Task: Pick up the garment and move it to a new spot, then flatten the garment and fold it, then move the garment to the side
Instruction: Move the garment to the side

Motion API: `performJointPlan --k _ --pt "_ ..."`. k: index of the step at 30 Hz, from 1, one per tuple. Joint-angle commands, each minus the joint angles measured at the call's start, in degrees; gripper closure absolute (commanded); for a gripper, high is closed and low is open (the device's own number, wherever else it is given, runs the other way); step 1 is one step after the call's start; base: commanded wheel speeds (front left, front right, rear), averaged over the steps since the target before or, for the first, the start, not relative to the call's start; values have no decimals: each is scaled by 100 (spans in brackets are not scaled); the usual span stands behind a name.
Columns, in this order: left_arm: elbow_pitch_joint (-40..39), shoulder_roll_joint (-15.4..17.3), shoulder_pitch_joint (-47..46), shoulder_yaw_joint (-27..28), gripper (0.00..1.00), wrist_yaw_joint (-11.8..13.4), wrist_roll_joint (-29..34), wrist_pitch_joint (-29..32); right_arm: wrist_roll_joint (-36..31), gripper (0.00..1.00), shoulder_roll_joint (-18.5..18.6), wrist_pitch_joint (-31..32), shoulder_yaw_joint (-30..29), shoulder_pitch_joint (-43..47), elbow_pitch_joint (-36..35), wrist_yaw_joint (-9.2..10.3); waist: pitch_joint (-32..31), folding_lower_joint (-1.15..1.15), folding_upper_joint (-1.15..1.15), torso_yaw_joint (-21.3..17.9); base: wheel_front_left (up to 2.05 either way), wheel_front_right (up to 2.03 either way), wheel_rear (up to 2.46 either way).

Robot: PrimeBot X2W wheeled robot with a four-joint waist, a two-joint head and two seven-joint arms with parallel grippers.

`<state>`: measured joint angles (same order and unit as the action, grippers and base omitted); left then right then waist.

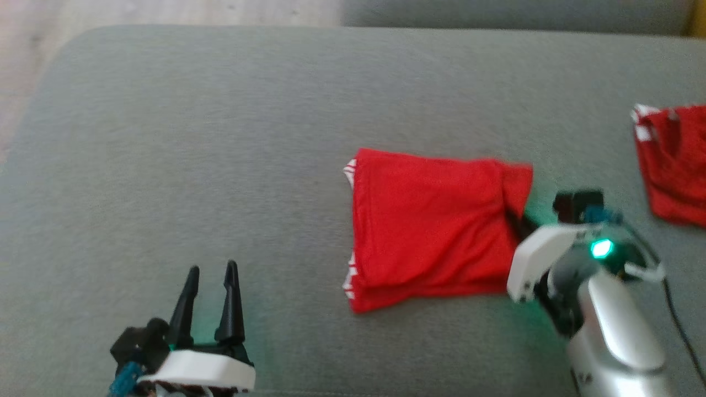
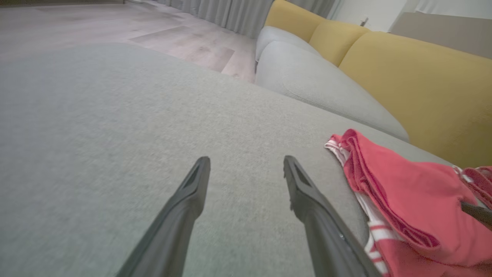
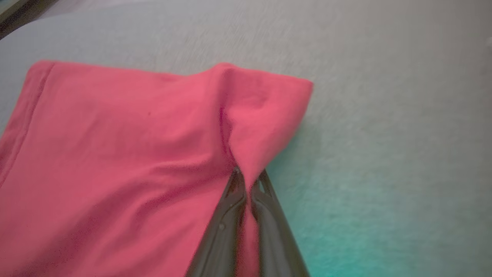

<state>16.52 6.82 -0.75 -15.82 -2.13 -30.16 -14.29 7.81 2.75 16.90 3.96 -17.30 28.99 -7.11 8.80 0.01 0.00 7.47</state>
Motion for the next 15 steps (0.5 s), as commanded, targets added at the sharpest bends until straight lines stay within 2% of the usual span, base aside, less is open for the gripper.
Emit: performJointPlan --k 1,6,11,15 --pt "-194 3 -254 248 0 -31 69 -70 -124 100 13 -103 59 -354 -297 -37 236 -1 0 -326 0 0 0" --pt "-261 2 -399 352 0 -90 196 -70 -507 100 88 -192 -274 -673 -663 -37 553 -1 0 -998 0 0 0" --pt "-292 79 -639 375 0 -128 344 -71 -594 100 167 -234 -536 -843 -1016 -37 834 -1 0 -1712 0 0 0" --pt "-336 148 -840 265 0 -161 466 -37 -585 100 190 -265 -705 -934 -1207 -37 988 -1 0 -2119 0 0 0"
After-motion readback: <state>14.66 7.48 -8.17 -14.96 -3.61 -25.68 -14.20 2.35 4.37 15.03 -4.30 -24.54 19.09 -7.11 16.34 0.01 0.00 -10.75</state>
